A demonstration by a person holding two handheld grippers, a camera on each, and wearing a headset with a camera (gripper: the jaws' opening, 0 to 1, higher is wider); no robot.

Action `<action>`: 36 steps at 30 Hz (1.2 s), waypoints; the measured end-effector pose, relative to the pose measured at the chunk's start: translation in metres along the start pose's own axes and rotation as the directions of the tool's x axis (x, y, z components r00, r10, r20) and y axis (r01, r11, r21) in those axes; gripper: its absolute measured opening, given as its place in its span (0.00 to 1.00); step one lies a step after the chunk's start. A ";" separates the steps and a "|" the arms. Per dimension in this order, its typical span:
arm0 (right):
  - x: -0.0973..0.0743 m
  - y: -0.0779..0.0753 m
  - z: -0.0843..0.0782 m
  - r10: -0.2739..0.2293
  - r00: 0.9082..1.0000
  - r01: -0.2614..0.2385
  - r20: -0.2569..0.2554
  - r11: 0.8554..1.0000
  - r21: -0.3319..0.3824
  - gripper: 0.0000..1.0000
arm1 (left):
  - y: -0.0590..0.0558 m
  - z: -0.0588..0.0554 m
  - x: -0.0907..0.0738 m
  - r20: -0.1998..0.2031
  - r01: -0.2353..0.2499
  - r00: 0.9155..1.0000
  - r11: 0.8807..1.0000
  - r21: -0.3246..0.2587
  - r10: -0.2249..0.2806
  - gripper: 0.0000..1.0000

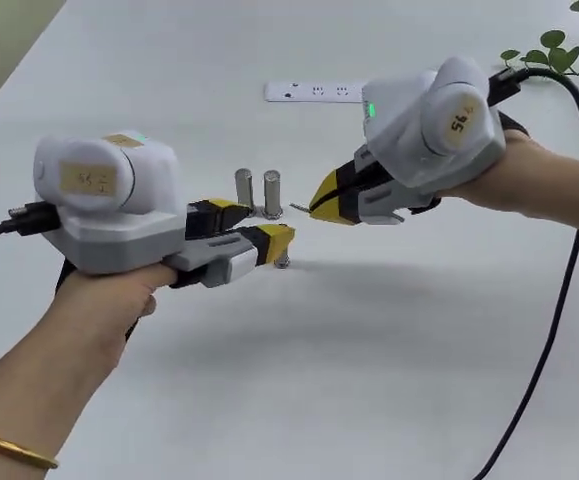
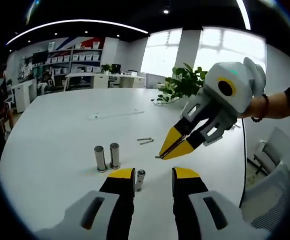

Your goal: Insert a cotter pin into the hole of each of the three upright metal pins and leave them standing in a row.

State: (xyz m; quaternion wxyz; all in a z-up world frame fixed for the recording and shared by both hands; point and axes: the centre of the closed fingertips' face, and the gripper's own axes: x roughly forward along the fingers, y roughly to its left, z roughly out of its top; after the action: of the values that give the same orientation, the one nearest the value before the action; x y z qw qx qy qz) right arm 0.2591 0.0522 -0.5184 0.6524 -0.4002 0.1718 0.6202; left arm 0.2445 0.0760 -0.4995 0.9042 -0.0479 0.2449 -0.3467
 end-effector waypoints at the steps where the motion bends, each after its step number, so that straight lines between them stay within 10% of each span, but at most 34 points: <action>1: 0.000 0.000 0.001 0.001 1.000 -0.001 0.002 1.000 -0.007 0.00 | -0.001 0.001 0.000 0.005 0.009 1.000 1.000 -0.025 -0.008 0.23; 36: -0.004 0.027 0.026 0.032 0.999 -0.026 0.028 0.983 -0.180 0.00 | -0.019 -0.007 -0.002 -0.006 0.086 0.996 0.970 -0.230 -0.089 0.00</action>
State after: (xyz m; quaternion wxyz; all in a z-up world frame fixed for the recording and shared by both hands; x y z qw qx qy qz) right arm 0.2263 0.0664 -0.5079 0.6071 -0.4453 0.1111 0.6487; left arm 0.2285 0.0639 -0.4999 0.8744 -0.1599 0.2880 -0.3561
